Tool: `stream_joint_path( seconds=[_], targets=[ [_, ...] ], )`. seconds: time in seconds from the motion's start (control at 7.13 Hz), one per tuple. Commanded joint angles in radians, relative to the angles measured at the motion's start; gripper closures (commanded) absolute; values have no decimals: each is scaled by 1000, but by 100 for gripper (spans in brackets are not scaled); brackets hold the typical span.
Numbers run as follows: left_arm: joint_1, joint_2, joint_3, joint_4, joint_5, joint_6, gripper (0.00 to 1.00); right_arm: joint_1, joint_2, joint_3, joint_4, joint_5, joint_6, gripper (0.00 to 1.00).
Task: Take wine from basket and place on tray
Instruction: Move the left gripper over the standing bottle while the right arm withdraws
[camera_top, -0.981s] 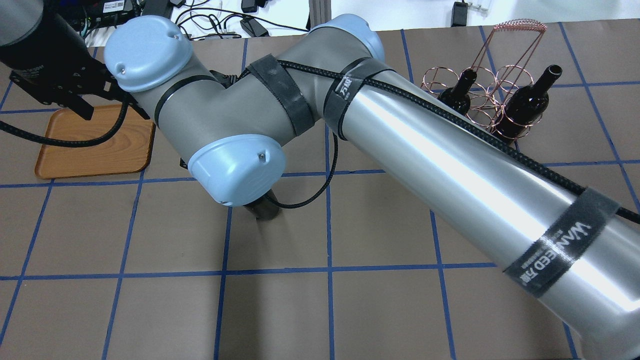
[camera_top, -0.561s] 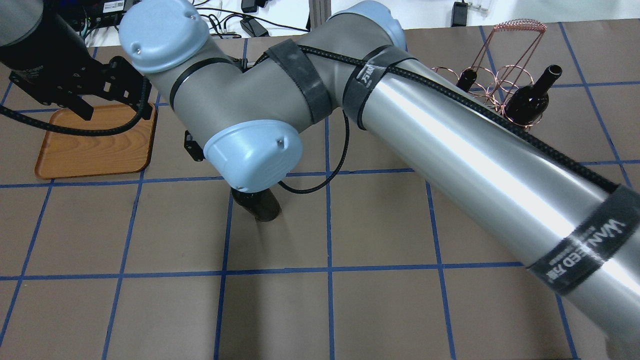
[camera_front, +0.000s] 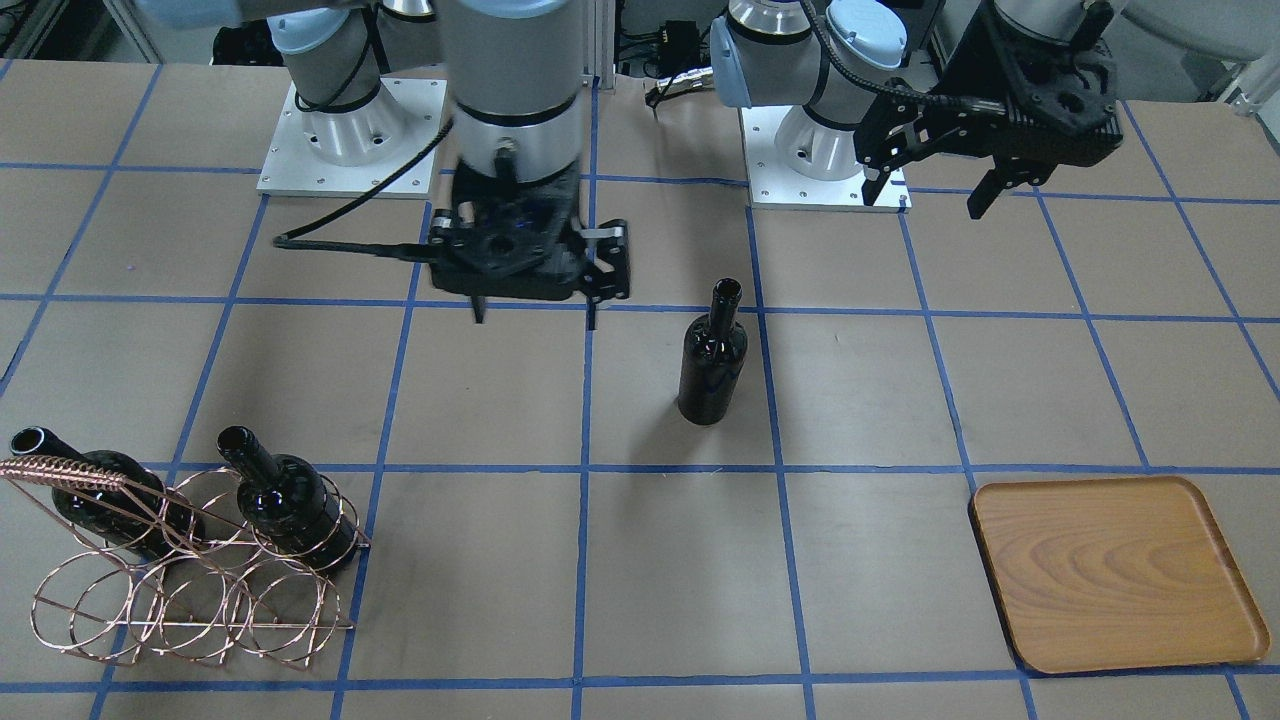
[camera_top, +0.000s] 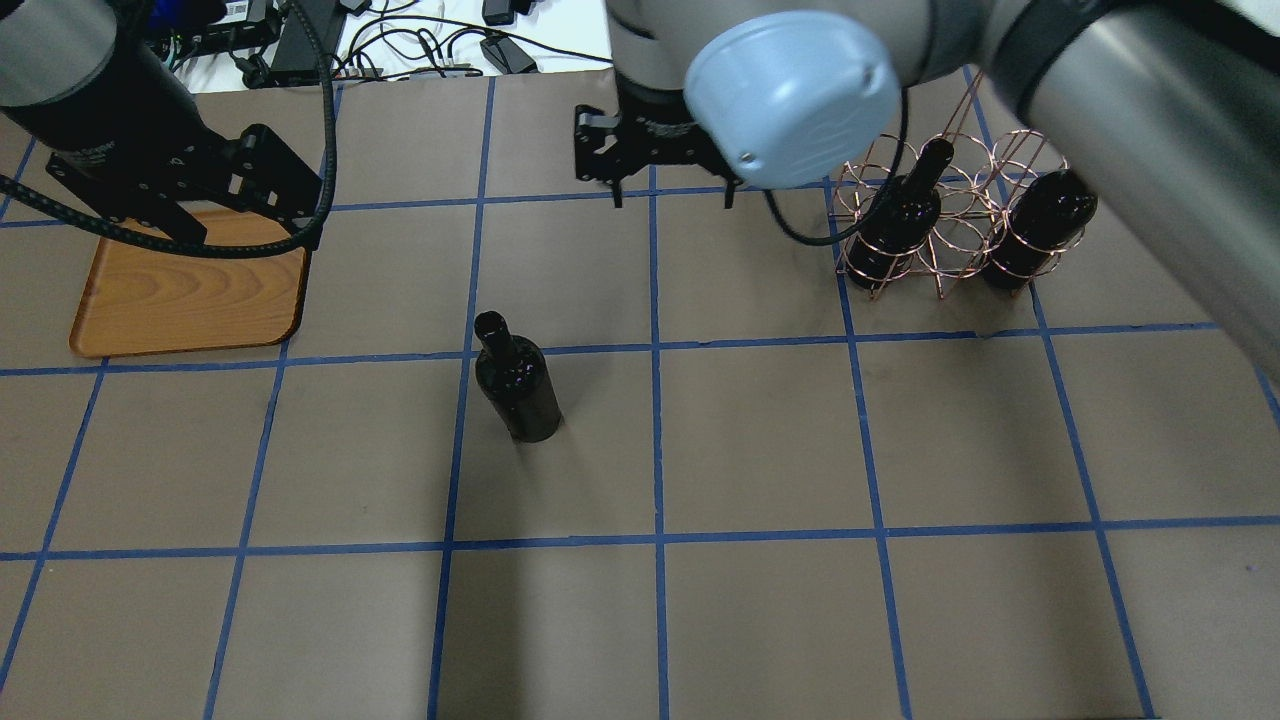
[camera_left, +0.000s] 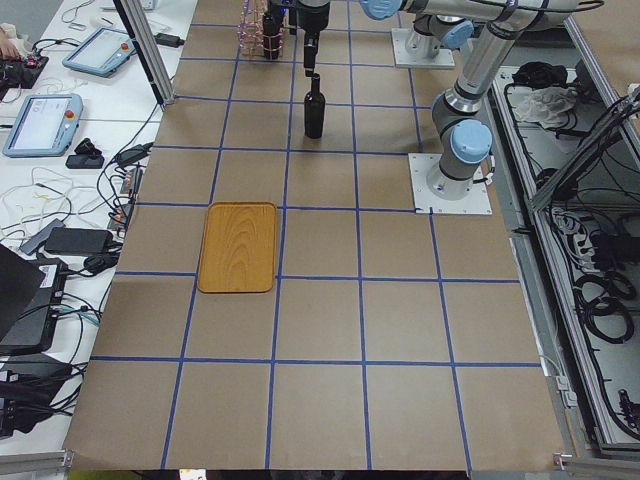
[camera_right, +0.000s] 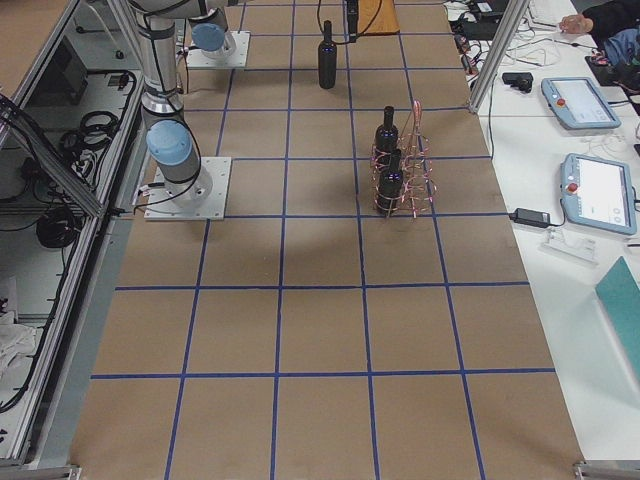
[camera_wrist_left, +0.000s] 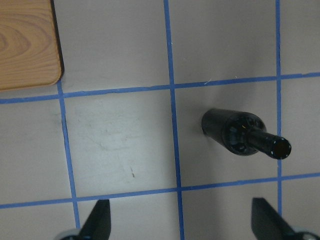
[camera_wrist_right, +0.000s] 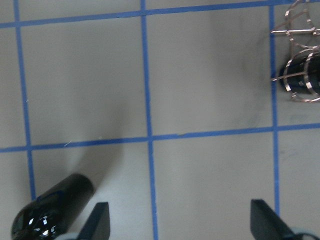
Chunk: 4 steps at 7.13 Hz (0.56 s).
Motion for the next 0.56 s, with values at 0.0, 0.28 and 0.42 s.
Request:
stream_joint_path(
  seconds=[0.0,0.28,0.42],
  targets=[
    [-83,-21,-37,13,-1,-93,0,-198,-69,0,75,70,-139,0],
    [-175,-45,-81,36,8,-105,0,-260,-91,0,120,25,-205,0],
    [-181,-57,-116,115,5,-105,0,-263,-92,2,120,-38,-233,0]
  ],
)
